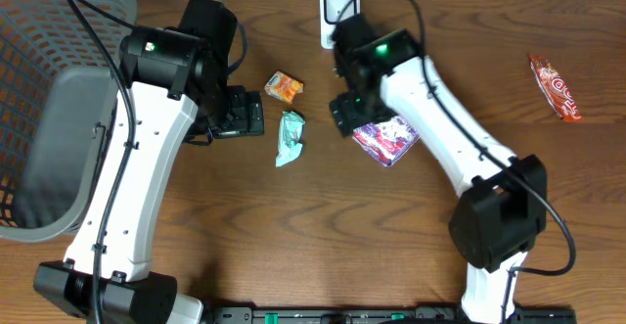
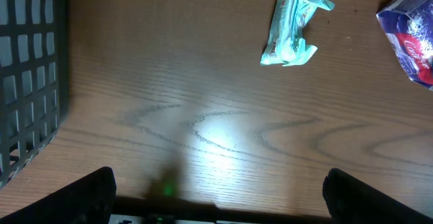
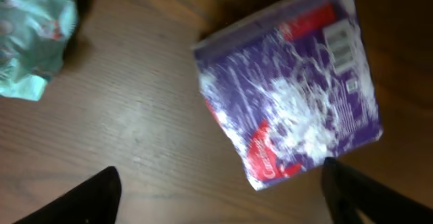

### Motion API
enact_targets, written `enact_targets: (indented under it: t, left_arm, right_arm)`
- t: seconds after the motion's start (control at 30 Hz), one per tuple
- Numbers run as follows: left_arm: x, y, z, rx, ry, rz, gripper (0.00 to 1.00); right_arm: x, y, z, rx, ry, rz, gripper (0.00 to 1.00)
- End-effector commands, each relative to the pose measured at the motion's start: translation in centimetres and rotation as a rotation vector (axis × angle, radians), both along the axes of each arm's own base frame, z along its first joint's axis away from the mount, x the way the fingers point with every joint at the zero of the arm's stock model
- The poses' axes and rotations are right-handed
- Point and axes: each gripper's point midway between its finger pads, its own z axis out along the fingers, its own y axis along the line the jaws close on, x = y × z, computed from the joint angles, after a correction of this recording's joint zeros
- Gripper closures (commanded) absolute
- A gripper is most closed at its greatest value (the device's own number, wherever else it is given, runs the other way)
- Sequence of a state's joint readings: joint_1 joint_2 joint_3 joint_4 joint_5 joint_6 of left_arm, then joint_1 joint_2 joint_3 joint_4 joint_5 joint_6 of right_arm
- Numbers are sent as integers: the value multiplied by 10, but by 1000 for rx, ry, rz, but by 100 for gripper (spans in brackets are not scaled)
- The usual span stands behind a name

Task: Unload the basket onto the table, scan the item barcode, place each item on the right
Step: 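Reach the right gripper left toward the mint-green pack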

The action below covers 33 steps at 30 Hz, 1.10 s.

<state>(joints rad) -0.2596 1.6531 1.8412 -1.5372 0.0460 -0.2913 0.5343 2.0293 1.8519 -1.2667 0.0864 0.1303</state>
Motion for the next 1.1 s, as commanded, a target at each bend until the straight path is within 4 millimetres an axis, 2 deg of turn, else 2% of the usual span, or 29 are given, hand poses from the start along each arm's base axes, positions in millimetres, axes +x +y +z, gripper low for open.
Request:
enact_targets:
  t: [0.0, 0.07, 0.4, 0.67, 0.9, 1.07]
  left_arm:
    - [1, 1, 0, 6, 0, 1, 2]
    - [1, 1, 0, 6, 1, 1, 2]
    - [1, 1, 0, 6, 0, 1, 2]
    - [1, 1, 0, 6, 0, 1, 2]
    - [1, 1, 0, 6, 0, 1, 2]
    - [1, 1, 0, 6, 0, 1, 2]
  right_arm:
    - [2, 7, 10, -38, -81, 0, 5]
    - [3, 14, 11, -27, -95, 4, 1]
    - [7, 24, 12, 7, -120, 13, 1]
    - [-4, 52, 12, 152, -53, 47, 1]
    - [-22, 88, 18, 357, 50, 95, 1]
    - [-31, 97, 19, 381, 78, 116, 1]
